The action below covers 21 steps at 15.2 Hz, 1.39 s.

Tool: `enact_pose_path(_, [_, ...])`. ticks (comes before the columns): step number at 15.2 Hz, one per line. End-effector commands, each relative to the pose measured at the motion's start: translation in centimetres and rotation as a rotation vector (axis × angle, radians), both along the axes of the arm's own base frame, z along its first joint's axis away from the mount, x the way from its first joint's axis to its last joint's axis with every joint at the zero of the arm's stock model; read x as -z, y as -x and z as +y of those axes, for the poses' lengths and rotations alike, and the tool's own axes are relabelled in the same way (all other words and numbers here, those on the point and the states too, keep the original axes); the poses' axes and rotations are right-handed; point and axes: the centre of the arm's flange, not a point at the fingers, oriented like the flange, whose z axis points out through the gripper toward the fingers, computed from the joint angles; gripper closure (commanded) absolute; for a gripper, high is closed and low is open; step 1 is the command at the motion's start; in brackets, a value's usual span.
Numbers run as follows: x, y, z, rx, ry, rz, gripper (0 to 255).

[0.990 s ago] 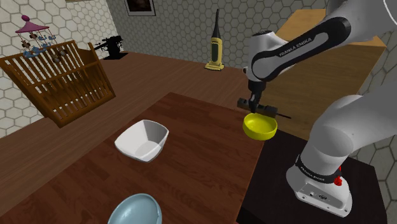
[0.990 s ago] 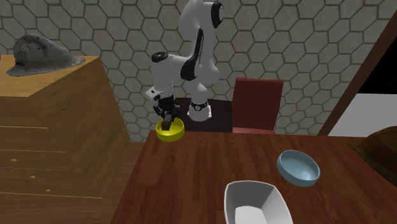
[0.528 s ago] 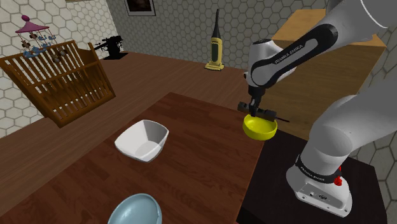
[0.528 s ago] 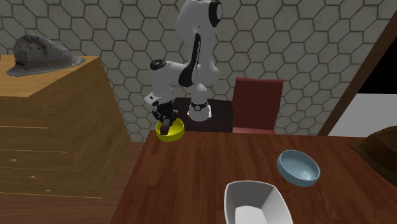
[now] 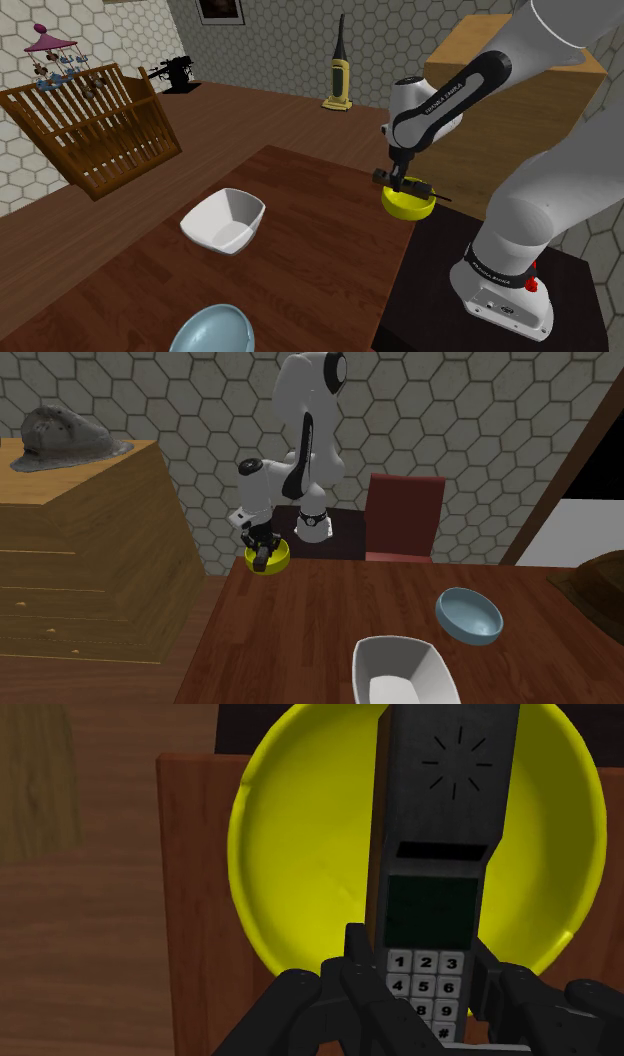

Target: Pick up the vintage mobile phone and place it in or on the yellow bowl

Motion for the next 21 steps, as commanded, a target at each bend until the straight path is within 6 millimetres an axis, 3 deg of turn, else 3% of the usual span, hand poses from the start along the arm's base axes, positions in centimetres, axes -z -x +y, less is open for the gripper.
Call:
enact_pose_path(1, [0.1,0.0,0.0,0.000,0.000,-0.001,255])
enact_pose_path(6, [0.1,0.0,0.0,0.000,0.000,-0.001,255])
enact_pose_path(7, [0.1,0.0,0.0,0.000,0.000,-0.001,0])
enact_pose_path(12, [0.1,0.0,0.0,0.000,0.000,-0.001,0])
enact_pose_path(16, [-4.9,-0.3,0.1,0.000,0.000,-0.001,0])
enact_pose_path(21, [-4.9,-0.3,0.1,0.000,0.000,-0.001,0])
